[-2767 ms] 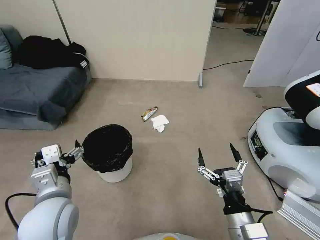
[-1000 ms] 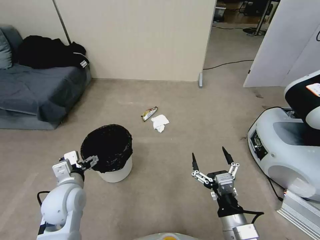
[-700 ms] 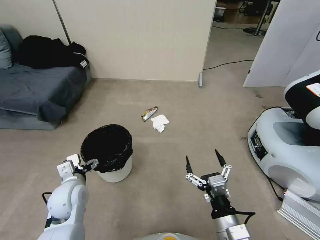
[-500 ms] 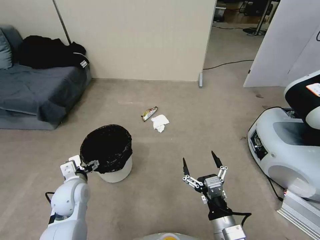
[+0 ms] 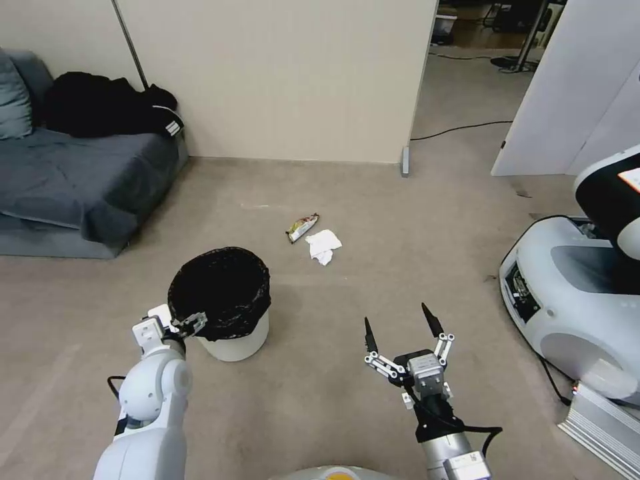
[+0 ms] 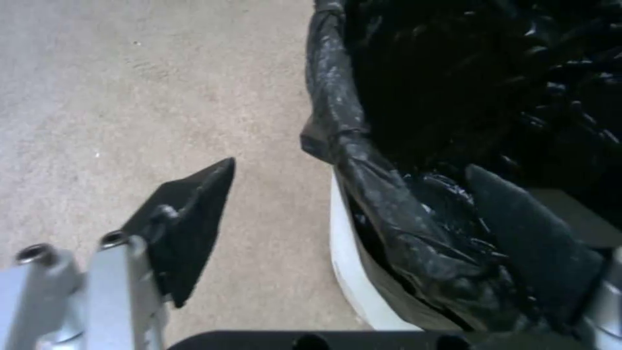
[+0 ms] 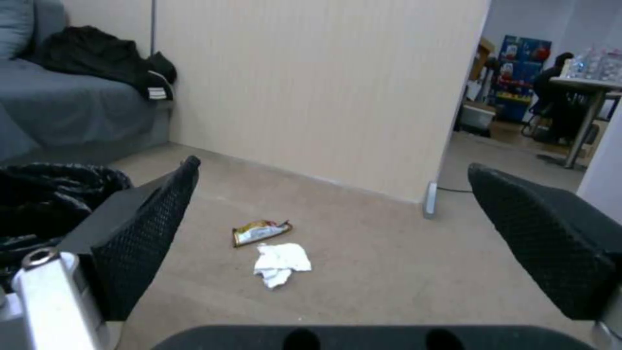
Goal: Pick up the trash bin, then pick up the garbage from the floor and place it into the trash bin.
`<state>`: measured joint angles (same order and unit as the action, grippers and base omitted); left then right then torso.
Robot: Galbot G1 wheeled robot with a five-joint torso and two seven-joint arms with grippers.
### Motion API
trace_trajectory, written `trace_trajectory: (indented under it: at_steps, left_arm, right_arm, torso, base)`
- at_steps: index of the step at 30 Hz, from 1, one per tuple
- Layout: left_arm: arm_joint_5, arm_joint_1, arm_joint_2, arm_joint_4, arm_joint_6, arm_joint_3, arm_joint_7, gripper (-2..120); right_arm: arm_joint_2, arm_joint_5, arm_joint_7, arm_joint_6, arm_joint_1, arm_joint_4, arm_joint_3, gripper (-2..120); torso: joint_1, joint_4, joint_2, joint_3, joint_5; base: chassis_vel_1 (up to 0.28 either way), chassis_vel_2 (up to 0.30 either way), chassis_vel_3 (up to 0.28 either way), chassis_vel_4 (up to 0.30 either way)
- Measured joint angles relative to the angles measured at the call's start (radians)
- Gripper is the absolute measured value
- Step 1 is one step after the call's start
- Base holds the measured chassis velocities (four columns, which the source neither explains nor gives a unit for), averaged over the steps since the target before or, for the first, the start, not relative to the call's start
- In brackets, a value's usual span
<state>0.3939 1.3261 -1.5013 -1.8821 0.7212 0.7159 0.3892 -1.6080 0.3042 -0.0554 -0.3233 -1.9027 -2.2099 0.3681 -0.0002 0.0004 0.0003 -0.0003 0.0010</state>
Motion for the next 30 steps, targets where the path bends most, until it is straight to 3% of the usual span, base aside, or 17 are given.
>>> trace_trajectory:
  at_steps: [6, 14, 24, 25, 26, 27, 28, 29, 30]
  left_arm:
    - [0.0, 0.001, -0.009, 0.0, 0.002, -0.011, 0.01, 71]
    - [0.006, 0.018, -0.024, -0.001, 0.002, -0.036, 0.028, 39]
    - [0.006, 0.039, -0.035, -0.001, 0.002, -0.04, 0.041, 18]
    - [0.005, 0.048, -0.038, 0.0, 0.013, -0.043, 0.044, 15]
    - [0.011, 0.054, -0.04, 0.006, 0.019, -0.045, 0.034, 13]
    - [0.011, 0.056, -0.042, 0.008, 0.024, -0.048, 0.037, 13]
    - [0.011, 0.056, -0.042, 0.008, 0.024, -0.048, 0.037, 13]
    - [0.009, 0.061, -0.044, 0.008, 0.024, -0.048, 0.035, 13]
    - [0.006, 0.065, -0.044, 0.008, 0.024, -0.046, 0.037, 13]
  right_arm:
    - [0.0, 0.0, -0.001, 0.0, -0.001, -0.003, -0.003, 100]
    - [0.0, 0.0, -0.002, 0.0, -0.001, -0.004, -0.011, 100]
    - [0.0, 0.0, -0.002, 0.001, -0.002, -0.01, -0.011, 100]
    - [-0.001, 0.0, -0.002, 0.002, -0.002, -0.011, -0.012, 100]
    - [0.0, 0.0, -0.002, 0.002, -0.003, -0.011, -0.013, 100]
    - [-0.001, -0.001, -0.002, 0.002, -0.003, -0.012, -0.013, 100]
    - [-0.001, -0.001, -0.002, 0.002, -0.003, -0.012, -0.013, 100]
    - [0.001, -0.001, -0.002, 0.002, -0.003, -0.012, -0.015, 100]
    - [0.0, -0.001, -0.002, 0.003, -0.003, -0.012, -0.014, 100]
  torso:
    - [0.0, -0.0002, 0.0, 0.0, 0.0001]
    - [0.0, -0.0007, 0.0, 0.0, 0.0001]
    - [0.0, -0.0002, 0.0, 0.0, 0.0001]
    - [0.0, -0.0012, 0.0, 0.0, -0.0014]
    - [0.0, 0.0007, -0.001, 0.001, -0.0044]
    - [0.0, -0.0024, -0.001, 0.001, -0.0053]
    - [0.0, -0.0024, -0.001, 0.001, -0.0053]
    - [0.0, -0.0001, -0.001, 0.001, -0.0028]
    - [0.0, -0.0006, -0.001, 0.001, -0.0026]
  base:
    - [0.0, 0.0, 0.0, 0.0]
    - [0.0, 0.0, 0.0, 0.0]
    - [0.0, 0.0, 0.0, 0.0]
    - [0.0, 0.0, 0.0, 0.0]
    - [0.0, 0.0, 0.0, 0.0]
    - [0.0, 0.0, 0.0, 0.0]
    - [0.0, 0.0, 0.0, 0.0]
    - [0.0, 0.0, 0.0, 0.0]
    - [0.0, 0.0, 0.0, 0.0]
